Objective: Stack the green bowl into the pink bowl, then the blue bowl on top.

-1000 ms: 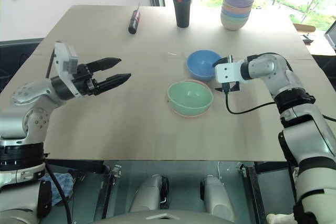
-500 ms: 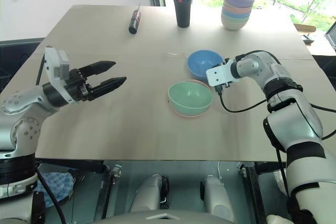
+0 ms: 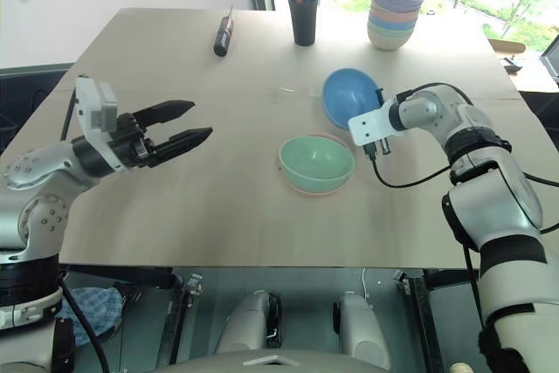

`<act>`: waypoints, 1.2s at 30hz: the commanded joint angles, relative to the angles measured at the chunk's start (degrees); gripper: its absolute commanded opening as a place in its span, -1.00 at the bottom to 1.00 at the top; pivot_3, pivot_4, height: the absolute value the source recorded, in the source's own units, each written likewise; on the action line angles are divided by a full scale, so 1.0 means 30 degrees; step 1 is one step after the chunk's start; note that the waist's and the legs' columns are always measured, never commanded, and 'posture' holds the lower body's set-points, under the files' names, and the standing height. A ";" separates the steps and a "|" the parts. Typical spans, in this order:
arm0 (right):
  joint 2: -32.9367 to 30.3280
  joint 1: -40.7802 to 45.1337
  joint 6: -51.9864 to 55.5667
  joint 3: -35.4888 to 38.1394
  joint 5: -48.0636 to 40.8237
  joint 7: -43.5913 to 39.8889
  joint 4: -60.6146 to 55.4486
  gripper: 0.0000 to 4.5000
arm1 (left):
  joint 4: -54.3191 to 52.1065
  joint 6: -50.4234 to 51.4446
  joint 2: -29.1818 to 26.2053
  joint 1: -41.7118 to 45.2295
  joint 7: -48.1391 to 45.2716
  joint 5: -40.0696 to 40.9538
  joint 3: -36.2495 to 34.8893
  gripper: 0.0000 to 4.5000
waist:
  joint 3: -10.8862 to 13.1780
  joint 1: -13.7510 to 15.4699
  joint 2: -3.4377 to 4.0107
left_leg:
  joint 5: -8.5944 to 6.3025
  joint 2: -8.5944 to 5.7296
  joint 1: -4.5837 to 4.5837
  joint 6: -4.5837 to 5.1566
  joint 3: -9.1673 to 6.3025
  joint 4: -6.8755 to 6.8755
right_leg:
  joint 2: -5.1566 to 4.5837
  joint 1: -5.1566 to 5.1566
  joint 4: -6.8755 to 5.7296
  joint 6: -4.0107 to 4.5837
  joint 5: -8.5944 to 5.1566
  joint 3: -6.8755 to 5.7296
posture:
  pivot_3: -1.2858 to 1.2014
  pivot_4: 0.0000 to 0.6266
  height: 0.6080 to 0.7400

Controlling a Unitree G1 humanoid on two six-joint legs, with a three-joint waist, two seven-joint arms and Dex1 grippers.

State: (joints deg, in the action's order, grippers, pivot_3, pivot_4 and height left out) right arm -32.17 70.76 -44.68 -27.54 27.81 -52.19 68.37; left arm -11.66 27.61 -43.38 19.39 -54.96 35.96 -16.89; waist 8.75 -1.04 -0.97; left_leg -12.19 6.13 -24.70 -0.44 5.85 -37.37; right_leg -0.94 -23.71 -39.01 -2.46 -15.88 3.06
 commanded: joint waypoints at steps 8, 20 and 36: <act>-0.3027 -0.2305 0.4584 0.2727 -0.8734 -0.9629 -1.2980 -0.97 | 0.2061 -0.1504 0.0374 0.2222 -0.1325 -0.0858 0.1859 0.57 | 0.0017 0.0130 0.0027 | -0.0005 0.0005 -0.0004 0.0007 -0.0004 0.0007 | 0.0000 0.0005 0.0005 -0.0002 0.0000 -0.0011 | 0.03 -0.52 1.00; -0.4988 -0.6828 1.3435 0.3196 -1.0382 -0.9972 -2.4341 0.00 | 0.5376 -0.2877 0.1406 0.5205 -0.3273 -0.2051 0.3745 0.57 | 0.0017 0.0165 0.0025 | -0.0019 0.0001 -0.0001 0.0032 -0.0015 -0.0032 | 0.0010 0.0007 -0.0031 -0.0003 -0.0002 -0.0014 | 0.03 -0.52 1.00; -0.5914 -1.3029 1.8606 1.1554 -1.2898 -0.3184 -2.4721 0.91 | 0.3862 -0.3850 0.3066 0.2606 -0.0248 -0.2924 0.3202 0.57 | 0.0007 0.0298 0.0003 | -0.0029 -0.0004 -0.0006 0.0049 -0.0025 -0.0028 | 0.0005 0.0023 0.0002 -0.0005 -0.0001 -0.0014 | 0.03 -0.52 1.00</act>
State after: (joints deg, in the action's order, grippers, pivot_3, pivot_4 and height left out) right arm -50.98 33.29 9.30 1.70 -8.57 -66.36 -5.55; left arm 3.89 16.84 -34.58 27.94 -58.20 27.25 -6.15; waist 8.77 -0.15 -0.96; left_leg -12.27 6.12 -24.70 -0.30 5.75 -37.47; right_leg -0.93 -23.60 -39.01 -2.47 -15.89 3.02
